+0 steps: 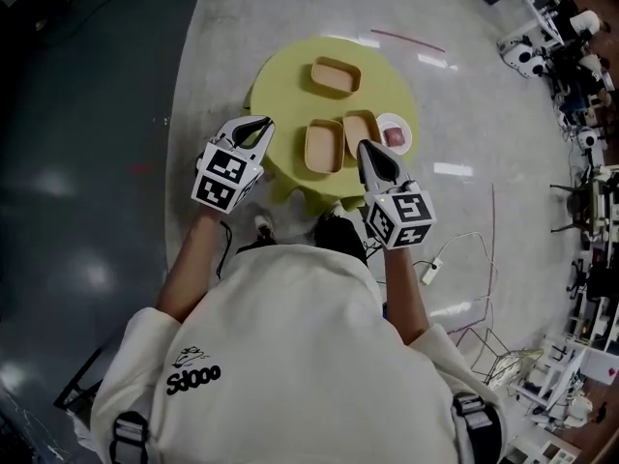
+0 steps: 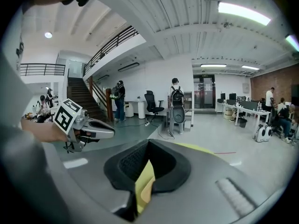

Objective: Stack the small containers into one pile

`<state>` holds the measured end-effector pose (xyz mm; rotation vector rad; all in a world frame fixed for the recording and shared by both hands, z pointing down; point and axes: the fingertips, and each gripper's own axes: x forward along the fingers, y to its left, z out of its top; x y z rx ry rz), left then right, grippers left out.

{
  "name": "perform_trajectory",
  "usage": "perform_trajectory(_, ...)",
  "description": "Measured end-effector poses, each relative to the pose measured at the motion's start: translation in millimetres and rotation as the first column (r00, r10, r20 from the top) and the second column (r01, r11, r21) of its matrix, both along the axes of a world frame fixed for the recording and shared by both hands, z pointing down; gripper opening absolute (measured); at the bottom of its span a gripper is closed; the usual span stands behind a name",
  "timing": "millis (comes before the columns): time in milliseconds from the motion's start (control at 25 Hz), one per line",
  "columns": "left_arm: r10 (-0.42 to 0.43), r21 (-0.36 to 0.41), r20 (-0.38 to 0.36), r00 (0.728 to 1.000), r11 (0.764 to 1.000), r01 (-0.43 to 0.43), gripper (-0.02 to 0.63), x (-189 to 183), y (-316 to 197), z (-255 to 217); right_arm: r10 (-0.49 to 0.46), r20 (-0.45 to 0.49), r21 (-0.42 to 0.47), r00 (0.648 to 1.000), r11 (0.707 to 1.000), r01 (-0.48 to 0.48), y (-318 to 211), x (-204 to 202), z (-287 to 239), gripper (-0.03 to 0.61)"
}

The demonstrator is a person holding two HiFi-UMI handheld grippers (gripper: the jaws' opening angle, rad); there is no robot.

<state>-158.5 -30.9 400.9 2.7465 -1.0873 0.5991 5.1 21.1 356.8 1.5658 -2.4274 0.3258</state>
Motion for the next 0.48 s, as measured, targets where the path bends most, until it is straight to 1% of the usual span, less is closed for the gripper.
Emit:
perform_trajectory(40, 0.001, -0.008, -0.003, 1.000, 1.000, -0.001, 0.027, 1, 0, 2, 0.003, -0.003, 0.000, 1.000, 1.000, -0.003, -2, 1, 1, 0.009)
perform_trajectory(160, 0.002, -0.033, -0.007, 1.000, 0.999, -0.002, 0.033, 7, -5, 11, 0.011, -0.008, 0.001, 1.000, 1.000, -0.011, -13, 9, 3, 0.009)
perform_trajectory(320, 0.004, -0.082, 0.005, 1.000, 0.997, -0.003, 0.035, 31, -15, 27, 0.027, 0.004, -0.006, 1.000, 1.000, -0.027, -31, 38, 9, 0.009)
perform_trajectory(480, -0.006, -0.133, 0.023, 1.000, 0.991, 0.009, 0.047, 47, -30, 49, 0.011, 0.017, -0.017, 1.000, 1.000, -0.010, -54, 56, 21, 0.010)
